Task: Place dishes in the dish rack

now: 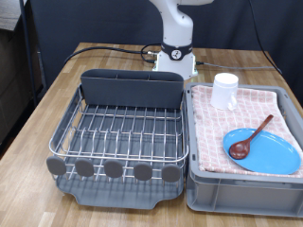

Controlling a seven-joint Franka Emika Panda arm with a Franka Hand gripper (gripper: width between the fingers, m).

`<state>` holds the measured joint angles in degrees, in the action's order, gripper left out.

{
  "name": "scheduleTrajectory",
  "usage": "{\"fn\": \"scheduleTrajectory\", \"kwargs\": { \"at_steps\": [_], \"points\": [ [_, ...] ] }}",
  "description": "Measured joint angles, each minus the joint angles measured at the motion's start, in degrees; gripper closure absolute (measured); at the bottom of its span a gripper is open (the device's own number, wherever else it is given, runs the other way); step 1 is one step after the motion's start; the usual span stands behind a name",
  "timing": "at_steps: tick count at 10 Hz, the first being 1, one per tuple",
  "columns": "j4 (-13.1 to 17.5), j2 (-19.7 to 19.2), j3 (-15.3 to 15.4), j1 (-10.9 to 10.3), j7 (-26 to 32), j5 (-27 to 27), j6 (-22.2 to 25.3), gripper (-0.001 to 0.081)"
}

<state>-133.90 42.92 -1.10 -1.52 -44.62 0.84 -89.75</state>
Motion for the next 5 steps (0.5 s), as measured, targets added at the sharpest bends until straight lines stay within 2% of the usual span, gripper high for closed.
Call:
{"fn": "scheduleTrajectory", "kwargs": {
  "at_steps": [3,5],
  "points": [
    [1.0,-0.5,0.9,0.9,-8.9,0.0,-1.5,0.0004],
    [2.7,-3.3,3.5,0.9,-14.6,0.2,-3.1,0.0004]
  ]
}}
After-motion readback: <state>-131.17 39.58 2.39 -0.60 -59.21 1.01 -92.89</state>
